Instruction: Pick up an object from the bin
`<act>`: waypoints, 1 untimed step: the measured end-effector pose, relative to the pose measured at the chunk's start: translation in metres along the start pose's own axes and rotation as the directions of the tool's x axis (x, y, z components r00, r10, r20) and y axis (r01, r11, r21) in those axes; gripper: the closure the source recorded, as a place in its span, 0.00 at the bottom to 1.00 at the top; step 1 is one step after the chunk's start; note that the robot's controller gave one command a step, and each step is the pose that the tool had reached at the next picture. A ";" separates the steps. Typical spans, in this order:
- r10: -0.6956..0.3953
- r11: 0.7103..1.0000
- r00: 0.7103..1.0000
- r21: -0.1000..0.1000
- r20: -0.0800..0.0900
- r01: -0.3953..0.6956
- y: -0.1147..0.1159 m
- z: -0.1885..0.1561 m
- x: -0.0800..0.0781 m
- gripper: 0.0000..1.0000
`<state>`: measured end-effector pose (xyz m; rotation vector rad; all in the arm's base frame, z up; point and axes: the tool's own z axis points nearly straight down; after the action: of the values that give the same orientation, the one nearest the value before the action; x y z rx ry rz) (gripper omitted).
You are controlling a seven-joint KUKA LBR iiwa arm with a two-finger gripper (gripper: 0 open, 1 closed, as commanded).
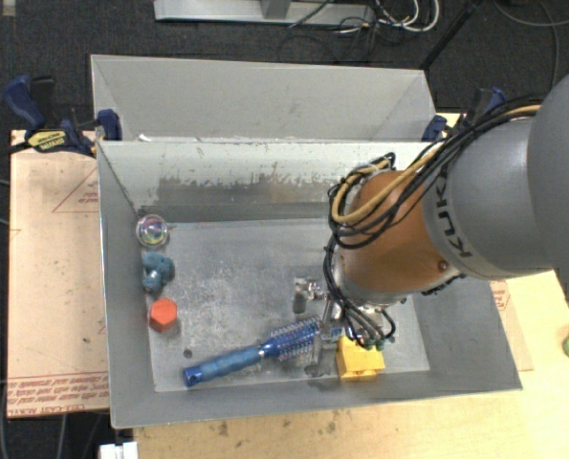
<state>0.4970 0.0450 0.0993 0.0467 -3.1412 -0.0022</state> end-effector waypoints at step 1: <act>-0.009 1.000 1.000 0.000 0.006 0.009 0.004 0.030 0.006 0.00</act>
Offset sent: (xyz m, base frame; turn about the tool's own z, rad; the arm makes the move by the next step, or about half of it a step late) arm -0.0077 0.0037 -0.0293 -0.0092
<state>0.4908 0.0492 0.0694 0.0615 -3.1467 -0.0023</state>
